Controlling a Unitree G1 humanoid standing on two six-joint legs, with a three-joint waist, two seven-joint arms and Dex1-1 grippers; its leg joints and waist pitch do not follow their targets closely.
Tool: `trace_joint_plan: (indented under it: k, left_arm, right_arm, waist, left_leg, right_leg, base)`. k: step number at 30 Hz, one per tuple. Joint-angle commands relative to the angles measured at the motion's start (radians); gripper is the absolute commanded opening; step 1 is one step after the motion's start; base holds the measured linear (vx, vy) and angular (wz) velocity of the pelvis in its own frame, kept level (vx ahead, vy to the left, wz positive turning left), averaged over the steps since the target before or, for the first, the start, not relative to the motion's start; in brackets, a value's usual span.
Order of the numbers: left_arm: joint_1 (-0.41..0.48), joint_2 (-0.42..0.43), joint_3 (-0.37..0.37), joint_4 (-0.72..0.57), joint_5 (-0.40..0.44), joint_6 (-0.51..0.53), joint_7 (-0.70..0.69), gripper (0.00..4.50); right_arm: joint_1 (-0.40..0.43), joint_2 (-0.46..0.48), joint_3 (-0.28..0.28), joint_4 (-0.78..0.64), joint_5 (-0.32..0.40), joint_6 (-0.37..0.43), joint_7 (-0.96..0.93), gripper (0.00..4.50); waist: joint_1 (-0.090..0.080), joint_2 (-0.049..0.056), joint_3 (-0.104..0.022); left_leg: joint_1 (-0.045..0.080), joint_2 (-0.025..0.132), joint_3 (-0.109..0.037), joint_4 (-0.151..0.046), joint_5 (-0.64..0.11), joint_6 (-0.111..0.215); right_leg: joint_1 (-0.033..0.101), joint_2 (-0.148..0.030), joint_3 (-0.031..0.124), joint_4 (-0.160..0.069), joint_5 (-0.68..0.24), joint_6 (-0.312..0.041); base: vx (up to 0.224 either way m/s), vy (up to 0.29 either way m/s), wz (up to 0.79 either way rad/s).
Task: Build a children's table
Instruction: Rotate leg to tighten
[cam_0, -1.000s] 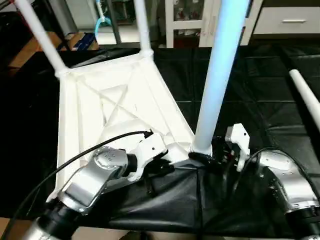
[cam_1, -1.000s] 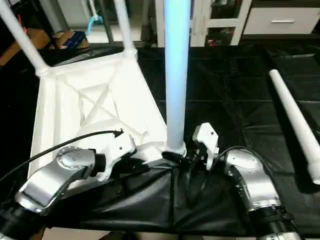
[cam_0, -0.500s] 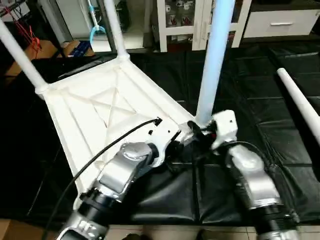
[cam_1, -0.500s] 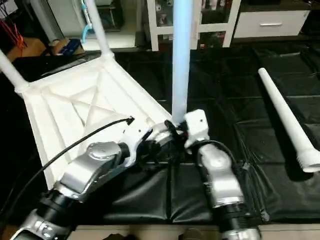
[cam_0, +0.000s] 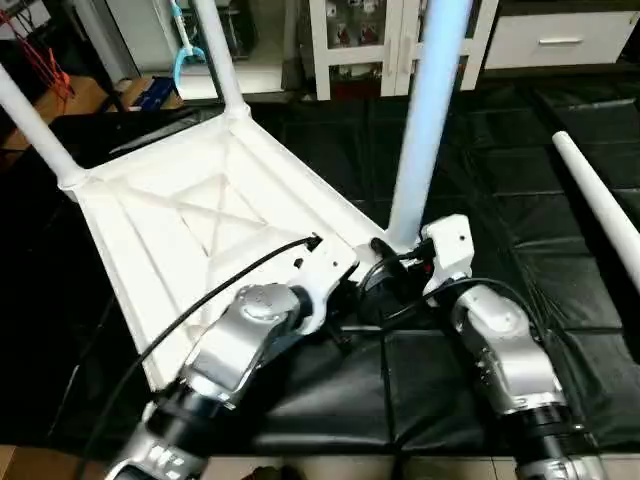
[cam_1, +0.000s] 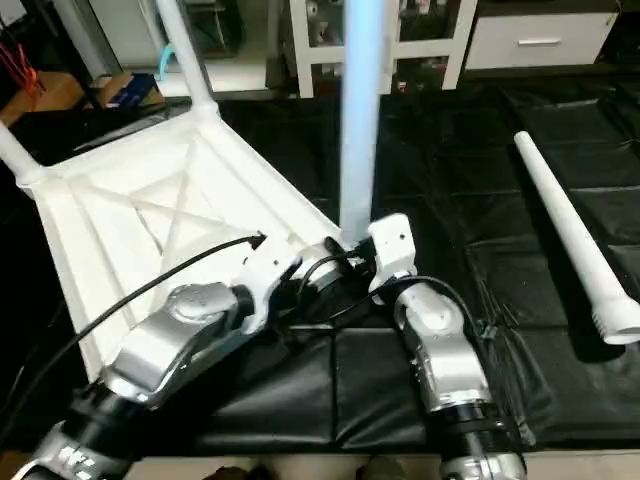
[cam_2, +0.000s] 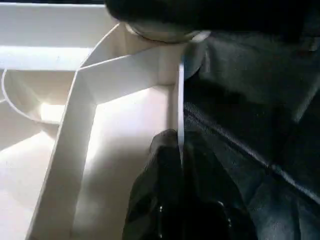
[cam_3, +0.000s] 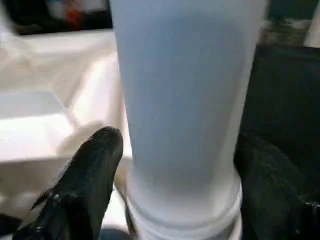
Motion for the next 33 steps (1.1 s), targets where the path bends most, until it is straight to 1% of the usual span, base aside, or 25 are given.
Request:
trace_joint_plan:
  k: [1,2,3,4,6,7,8,9,10,11,12,13,14,15,16,18,19,22,23,24,26,27,30,32,33]
  left_arm:
    - [0.051,0.059,-0.038,-0.017,-0.015,0.003,-0.087,0.00]
    - [0.051,0.059,-0.038,-0.017,-0.015,0.003,-0.087,0.00]
    - [0.061,0.089,-0.052,-0.037,-0.021,0.000,-0.124,0.00]
    - [0.071,0.114,-0.056,-0.054,-0.027,0.008,-0.148,0.00]
    - [0.086,0.156,-0.066,-0.082,-0.037,0.015,-0.191,0.00]
    - [0.091,0.170,-0.070,-0.091,-0.041,0.015,-0.207,0.00]
    - [0.095,0.183,-0.070,-0.100,-0.048,0.018,-0.221,0.00]
    - [0.100,0.195,-0.069,-0.108,-0.054,0.021,-0.234,0.00]
    - [0.102,0.200,-0.068,-0.113,-0.057,0.023,-0.240,0.00]
    - [0.105,0.208,-0.064,-0.121,-0.061,0.025,-0.248,0.00]
    - [0.107,0.212,-0.063,-0.125,-0.064,0.027,-0.254,0.00]
    - [0.107,0.218,-0.065,-0.129,-0.070,0.030,-0.261,0.00]
    - [0.108,0.223,-0.067,-0.133,-0.074,0.031,-0.268,0.00]
    - [0.108,0.224,-0.068,-0.134,-0.075,0.032,-0.268,0.00]
    - [0.110,0.229,-0.071,-0.142,-0.081,0.035,-0.275,0.00]
    - [0.110,0.230,-0.072,-0.144,-0.083,0.036,-0.276,0.00]
    - [0.110,0.228,-0.077,-0.147,-0.084,0.038,-0.278,0.00]
    - [0.108,0.227,-0.083,-0.150,-0.089,0.040,-0.287,0.00]
    - [0.108,0.227,-0.083,-0.150,-0.089,0.040,-0.287,0.00]
    - [0.108,0.229,-0.087,-0.151,-0.091,0.041,-0.292,0.00]
    - [0.108,0.231,-0.089,-0.154,-0.095,0.043,-0.294,0.00]
    - [0.108,0.231,-0.090,-0.154,-0.095,0.043,-0.294,0.00]
    - [0.107,0.233,-0.090,-0.155,-0.097,0.045,-0.296,0.00]
    - [0.107,0.233,-0.091,-0.155,-0.097,0.046,-0.296,0.00]
    - [0.108,0.232,-0.091,-0.155,-0.096,0.047,-0.296,0.00]
  right_arm:
    - [-0.014,-0.046,-0.006,-0.042,0.074,0.055,0.136,3.81]
    - [-0.014,-0.046,-0.006,-0.042,0.074,0.055,0.136,3.90]
    - [-0.010,-0.084,0.007,-0.048,0.084,0.061,0.204,3.90]
    - [-0.002,-0.127,0.024,-0.051,0.088,0.050,0.279,3.90]
    - [0.011,-0.188,0.040,-0.051,0.101,0.035,0.387,3.90]
    - [0.015,-0.206,0.041,-0.051,0.109,0.035,0.419,3.90]
    - [0.018,-0.224,0.041,-0.046,0.111,0.027,0.446,3.90]
    - [0.022,-0.241,0.041,-0.043,0.119,0.023,0.474,3.90]
    - [0.023,-0.251,0.041,-0.040,0.123,0.020,0.490,3.90]
    - [0.026,-0.268,0.041,-0.035,0.129,0.016,0.518,3.90]
    - [0.028,-0.277,0.041,-0.032,0.131,0.013,0.535,3.90]
    - [0.029,-0.285,0.043,-0.027,0.134,0.009,0.548,3.90]
    - [0.029,-0.290,0.044,-0.023,0.134,0.005,0.556,3.90]
    - [0.029,-0.291,0.044,-0.022,0.134,0.005,0.558,3.90]
    - [0.027,-0.293,0.045,-0.012,0.133,0.001,0.566,3.90]
    - [0.026,-0.293,0.045,-0.008,0.131,0.000,0.567,3.90]
    - [0.024,-0.286,0.045,0.001,0.129,0.001,0.563,3.74]
    - [0.023,-0.280,0.048,0.014,0.129,0.000,0.567,3.58]
    - [0.023,-0.280,0.048,0.014,0.129,0.000,0.567,3.55]
    - [0.025,-0.280,0.052,0.018,0.127,-0.002,0.570,3.46]
    - [0.026,-0.279,0.054,0.018,0.126,-0.003,0.572,3.21]
    - [0.026,-0.279,0.054,0.019,0.125,-0.004,0.572,3.21]
    - [0.025,-0.277,0.053,0.021,0.122,-0.005,0.565,2.94]
    - [0.023,-0.273,0.049,0.028,0.117,-0.008,0.547,2.94]
    - [0.021,-0.271,0.047,0.033,0.113,-0.010,0.537,2.85]
  waist:
    - [0.005,-0.020,-0.053]
    - [0.006,-0.021,-0.056]
    - [0.009,-0.017,-0.056]
    - [0.011,-0.019,-0.060]
    - [0.011,-0.018,-0.064]
    - [0.018,-0.015,-0.069]
    - [0.018,-0.021,-0.069]
    - [0.022,-0.019,-0.071]
    - [0.025,-0.019,-0.071]
    - [0.029,-0.020,-0.070]
    - [0.033,-0.022,-0.066]
    - [0.035,-0.022,-0.062]
    - [0.034,-0.022,-0.061]
    - [0.033,-0.021,-0.057]
    - [0.032,-0.022,-0.055]
    - [0.028,-0.021,-0.055]
    - [0.028,-0.019,-0.054]
    - [0.027,-0.020,-0.057]
    - [0.027,-0.022,-0.059]
    - [0.028,-0.019,-0.059]
    - [0.028,-0.020,-0.060]
    - [0.028,-0.021,-0.060]
    - [0.027,-0.021,-0.060]
    - [0.027,-0.021,-0.060]
    - [0.027,-0.021,-0.059]
  left_leg:
    - [0.013,0.056,-0.025,-0.080,-0.278,0.081]
    - [0.010,0.058,-0.026,-0.079,-0.255,0.089]
    - [0.012,0.060,-0.023,-0.076,-0.214,0.101]
    - [0.014,0.058,-0.023,-0.073,-0.204,0.110]
    - [0.008,0.059,-0.023,-0.063,-0.111,0.154]
    - [0.009,0.060,-0.025,-0.056,-0.064,0.177]
    - [0.010,0.060,-0.023,-0.054,-0.045,0.189]
    - [0.011,0.061,-0.024,-0.050,-0.010,0.212]
    - [0.011,0.060,-0.023,-0.048,0.000,0.220]
    - [0.010,0.061,-0.023,-0.049,0.000,0.229]
    - [0.011,0.063,-0.022,-0.051,-0.026,0.225]
    - [0.011,0.064,-0.021,-0.055,-0.063,0.210]
    - [0.012,0.065,-0.022,-0.058,-0.082,0.198]
    - [0.013,0.066,-0.023,-0.063,-0.125,0.174]
    - [0.013,0.066,-0.023,-0.066,-0.148,0.162]
    - [0.017,0.066,-0.023,-0.071,-0.199,0.123]
    - [0.019,0.066,-0.023,-0.072,-0.208,0.113]
    - [0.017,0.063,-0.023,-0.070,-0.196,0.108]
    - [0.016,0.063,-0.022,-0.068,-0.180,0.114]
    - [0.016,0.062,-0.022,-0.067,-0.167,0.122]
    - [0.015,0.062,-0.021,-0.066,-0.159,0.129]
    - [0.015,0.062,-0.021,-0.065,-0.156,0.133]
    - [0.015,0.062,-0.022,-0.065,-0.152,0.137]
    - [0.014,0.062,-0.022,-0.065,-0.154,0.136]
    - [0.015,0.063,-0.022,-0.066,-0.157,0.135]
  right_leg:
    - [0.034,-0.047,0.030,-0.078,-0.312,-0.187]
    - [0.039,-0.049,0.030,-0.074,-0.278,-0.197]
    - [0.036,-0.047,0.030,-0.071,-0.229,-0.213]
    - [0.039,-0.046,0.028,-0.068,-0.204,-0.222]
    - [0.046,-0.045,0.025,-0.051,-0.074,-0.259]
    - [0.049,-0.044,0.023,-0.041,-0.016,-0.272]
    - [0.047,-0.043,0.023,-0.040,0.010,-0.279]
    - [0.048,-0.045,0.022,-0.035,0.041,-0.291]
    - [0.048,-0.044,0.021,-0.034,0.046,-0.295]
    - [0.047,-0.045,0.021,-0.035,0.027,-0.298]
    - [0.047,-0.046,0.021,-0.039,-0.017,-0.296]
    - [0.047,-0.047,0.021,-0.044,-0.077,-0.291]
    - [0.047,-0.047,0.021,-0.047,-0.104,-0.287]
    - [0.045,-0.046,0.022,-0.052,-0.154,-0.278]
    - [0.045,-0.046,0.022,-0.054,-0.178,-0.274]
    - [0.043,-0.045,0.025,-0.058,-0.216,-0.261]
    - [0.042,-0.044,0.027,-0.059,-0.214,-0.259]
    - [0.045,-0.045,0.027,-0.056,-0.188,-0.261]
    - [0.047,-0.045,0.027,-0.054,-0.165,-0.264]
    - [0.047,-0.046,0.027,-0.053,-0.150,-0.268]
    - [0.048,-0.046,0.027,-0.053,-0.144,-0.270]
    - [0.048,-0.046,0.026,-0.053,-0.141,-0.272]
    - [0.048,-0.045,0.026,-0.052,-0.140,-0.274]
    - [0.049,-0.046,0.026,-0.052,-0.146,-0.274]
    - [0.048,-0.046,0.026,-0.053,-0.152,-0.272]
  base:
    - [0.000,0.000,0.00]
    - [0.000,0.000,0.00]
    - [0.054,-0.016,0.07]
    - [0.054,-0.016,0.07]
    - [0.064,-0.002,0.04]
    - [0.065,0.002,0.02]
    - [0.057,0.005,0.00]
    - [0.000,0.000,0.00]
    - [0.000,0.000,0.00]
    - [0.000,0.000,0.00]
    - [0.000,0.000,0.00]
    - [0.000,0.000,0.00]
    - [0.000,0.000,0.00]
    - [0.000,0.000,0.00]
    - [0.000,0.000,0.00]
    - [0.000,0.000,0.00]
    - [0.000,0.000,0.00]
    - [0.000,0.000,0.00]
    - [0.000,0.000,0.00]
    - [0.000,0.000,0.00]
    - [0.000,0.000,0.00]
    - [0.000,0.000,0.00]
    - [0.000,0.000,0.00]
    - [0.000,0.000,0.00]
    - [0.000,0.000,0.00]
